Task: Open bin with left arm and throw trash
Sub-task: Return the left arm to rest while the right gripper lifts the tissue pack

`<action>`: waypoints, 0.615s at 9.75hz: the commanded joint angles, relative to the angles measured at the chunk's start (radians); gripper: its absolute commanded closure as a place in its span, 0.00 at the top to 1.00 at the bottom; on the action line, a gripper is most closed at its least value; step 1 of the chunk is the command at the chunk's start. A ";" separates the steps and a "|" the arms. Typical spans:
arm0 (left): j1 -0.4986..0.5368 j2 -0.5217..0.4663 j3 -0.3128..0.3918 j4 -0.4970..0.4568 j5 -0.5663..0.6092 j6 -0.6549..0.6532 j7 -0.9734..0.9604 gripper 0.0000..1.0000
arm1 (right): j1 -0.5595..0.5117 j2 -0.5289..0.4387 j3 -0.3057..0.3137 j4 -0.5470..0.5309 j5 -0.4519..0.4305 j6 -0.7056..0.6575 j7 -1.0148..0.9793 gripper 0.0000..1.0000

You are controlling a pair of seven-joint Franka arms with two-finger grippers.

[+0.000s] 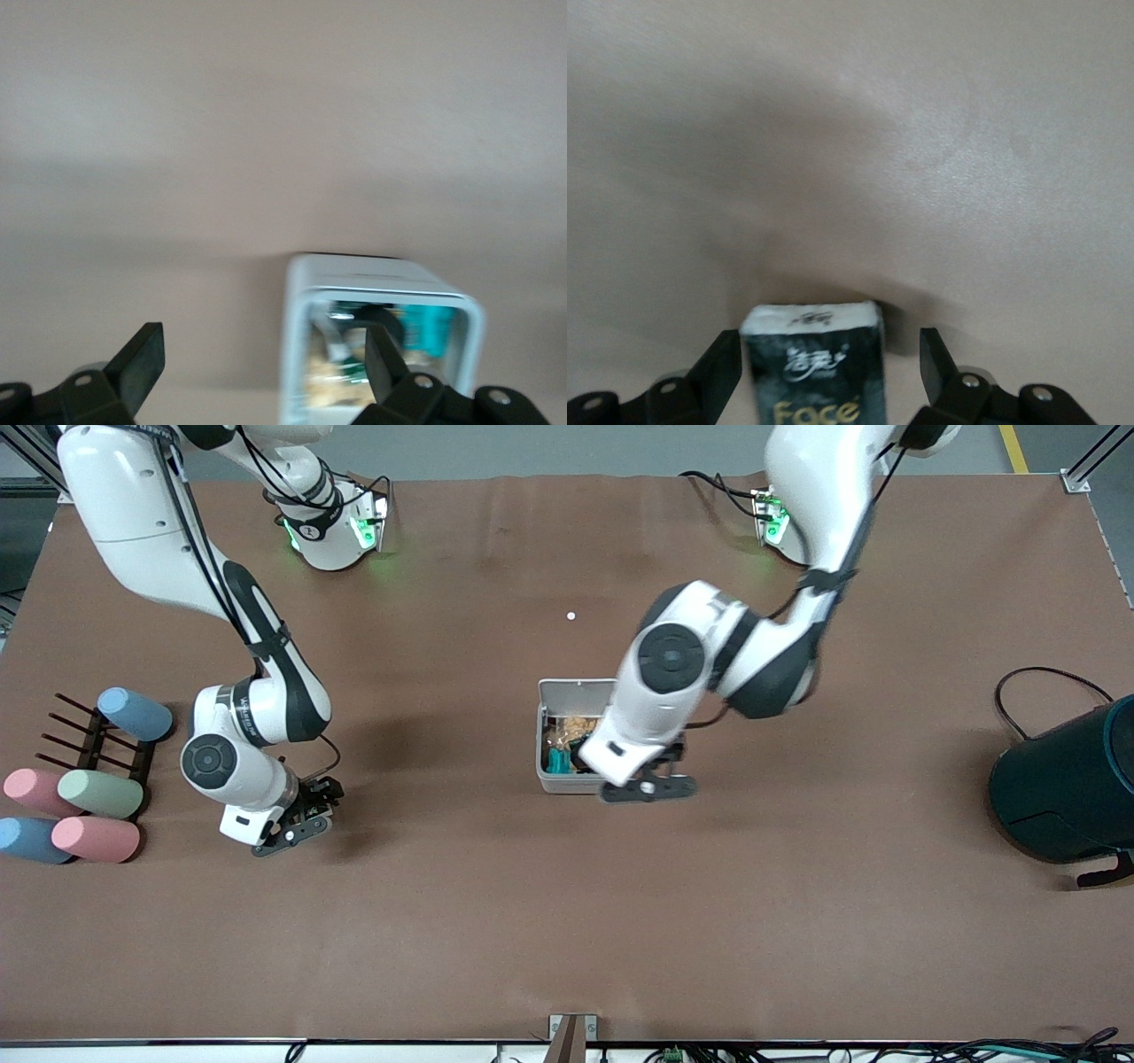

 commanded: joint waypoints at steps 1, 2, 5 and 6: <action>0.149 -0.136 0.003 -0.027 0.016 -0.111 0.207 1.00 | -0.027 0.002 0.019 -0.007 -0.015 0.016 -0.032 0.77; 0.214 -0.177 0.006 -0.030 0.017 -0.173 0.270 1.00 | -0.027 0.000 0.019 -0.010 -0.015 0.013 -0.027 0.68; 0.390 -0.272 -0.002 -0.030 0.013 -0.334 0.544 1.00 | -0.020 -0.010 0.027 -0.009 -0.006 0.001 -0.015 0.37; 0.416 -0.305 0.000 -0.031 0.005 -0.386 0.554 1.00 | -0.017 -0.015 0.030 0.000 -0.003 -0.028 -0.013 0.34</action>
